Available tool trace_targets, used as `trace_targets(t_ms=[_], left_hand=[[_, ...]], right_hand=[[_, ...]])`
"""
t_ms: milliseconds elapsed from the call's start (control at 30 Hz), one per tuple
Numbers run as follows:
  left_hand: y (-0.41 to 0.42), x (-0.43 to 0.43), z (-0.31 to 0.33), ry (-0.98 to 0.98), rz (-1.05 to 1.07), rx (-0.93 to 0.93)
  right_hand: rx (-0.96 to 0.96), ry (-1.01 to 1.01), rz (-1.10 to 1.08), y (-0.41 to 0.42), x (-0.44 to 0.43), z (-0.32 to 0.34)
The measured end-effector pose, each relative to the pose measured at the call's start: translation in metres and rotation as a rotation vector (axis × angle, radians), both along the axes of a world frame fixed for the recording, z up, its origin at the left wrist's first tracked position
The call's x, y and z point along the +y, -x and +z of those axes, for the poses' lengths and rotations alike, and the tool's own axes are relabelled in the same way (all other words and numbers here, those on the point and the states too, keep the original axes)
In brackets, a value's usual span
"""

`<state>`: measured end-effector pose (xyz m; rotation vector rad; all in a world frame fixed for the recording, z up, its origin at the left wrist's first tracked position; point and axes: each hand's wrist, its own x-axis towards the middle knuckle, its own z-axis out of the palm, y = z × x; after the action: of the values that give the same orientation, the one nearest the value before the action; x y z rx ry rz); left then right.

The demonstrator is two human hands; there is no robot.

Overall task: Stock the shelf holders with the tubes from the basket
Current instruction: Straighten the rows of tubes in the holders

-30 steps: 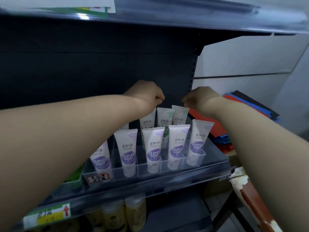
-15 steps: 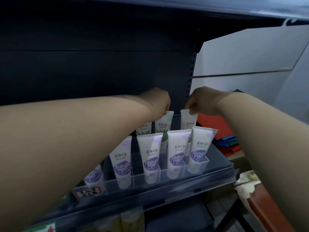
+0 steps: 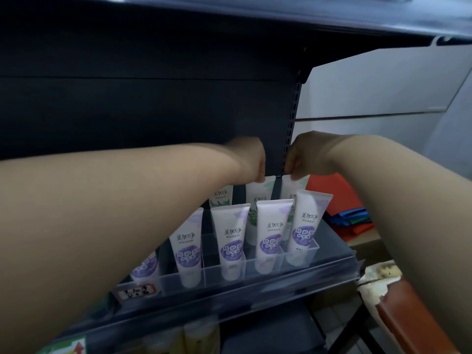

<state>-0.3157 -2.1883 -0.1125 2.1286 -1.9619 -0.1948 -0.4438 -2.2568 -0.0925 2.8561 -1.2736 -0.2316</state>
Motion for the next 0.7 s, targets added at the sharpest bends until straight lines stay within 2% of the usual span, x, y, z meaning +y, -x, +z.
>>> trace_targets(t_ms=[167,400,700], left_hand=[[-0.008,0.007,0.002,0.004,-0.043,0.001],[-0.054,0.034,0.017,0.14,0.049,-0.064],[-0.093,0.071,0.014,-0.034,0.099,-0.129]], right_hand=[[-0.042,-0.014,-0.004,-0.001,0.007,0.006],[-0.327,-0.028,0.056,-0.021,0.025,0.011],[-0.124,-0.017,0.232,-0.09,0.053,-0.015]])
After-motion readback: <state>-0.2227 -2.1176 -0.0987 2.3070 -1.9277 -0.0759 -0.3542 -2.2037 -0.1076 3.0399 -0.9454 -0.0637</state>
